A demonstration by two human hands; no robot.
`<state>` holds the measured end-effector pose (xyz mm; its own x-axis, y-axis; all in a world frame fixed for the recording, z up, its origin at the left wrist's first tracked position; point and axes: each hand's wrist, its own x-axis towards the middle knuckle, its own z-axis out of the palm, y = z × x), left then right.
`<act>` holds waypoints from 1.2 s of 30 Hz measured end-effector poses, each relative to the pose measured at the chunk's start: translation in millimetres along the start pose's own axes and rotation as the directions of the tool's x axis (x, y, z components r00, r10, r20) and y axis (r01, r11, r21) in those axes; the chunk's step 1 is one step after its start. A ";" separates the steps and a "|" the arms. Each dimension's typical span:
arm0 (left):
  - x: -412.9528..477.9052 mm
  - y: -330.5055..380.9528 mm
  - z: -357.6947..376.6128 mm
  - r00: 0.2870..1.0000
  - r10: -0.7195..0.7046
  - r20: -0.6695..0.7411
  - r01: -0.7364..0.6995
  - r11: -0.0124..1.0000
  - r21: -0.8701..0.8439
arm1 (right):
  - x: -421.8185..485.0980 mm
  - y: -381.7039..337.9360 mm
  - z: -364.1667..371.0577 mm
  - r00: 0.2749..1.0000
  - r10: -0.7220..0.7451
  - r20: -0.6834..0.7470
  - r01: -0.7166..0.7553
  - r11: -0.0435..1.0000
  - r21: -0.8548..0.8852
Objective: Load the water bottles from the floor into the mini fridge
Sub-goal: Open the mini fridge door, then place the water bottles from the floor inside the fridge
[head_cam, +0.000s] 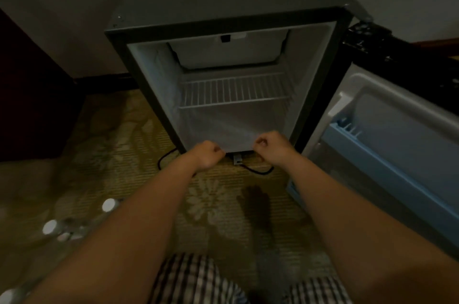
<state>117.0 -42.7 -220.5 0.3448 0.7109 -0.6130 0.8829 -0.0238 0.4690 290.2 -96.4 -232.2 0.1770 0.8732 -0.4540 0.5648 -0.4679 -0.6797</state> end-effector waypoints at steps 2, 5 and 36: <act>-6.4 -3.1 -0.6 0.999 0.017 -0.030 -0.016 1.000 0.026 | -7.8 -5.7 0.3 0.999 -0.048 -0.019 0.048 0.999 0.004; -32.0 -5.8 -10.0 0.994 0.042 -0.101 -0.034 0.996 0.085 | -33.1 -24.8 -0.3 0.989 -0.134 -0.065 0.134 0.991 -0.016; -293.7 -288.3 2.0 0.980 -0.106 -0.171 0.055 0.959 -0.278 | -209.5 -235.0 260.3 0.913 -0.233 0.336 0.368 0.827 -0.426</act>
<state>-238.2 -246.1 -176.9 0.1898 0.8192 -0.5412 0.7770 0.2117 0.5929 -89.4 -204.8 -127.3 -0.2407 0.8601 -0.4498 0.8754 -0.0078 -0.4834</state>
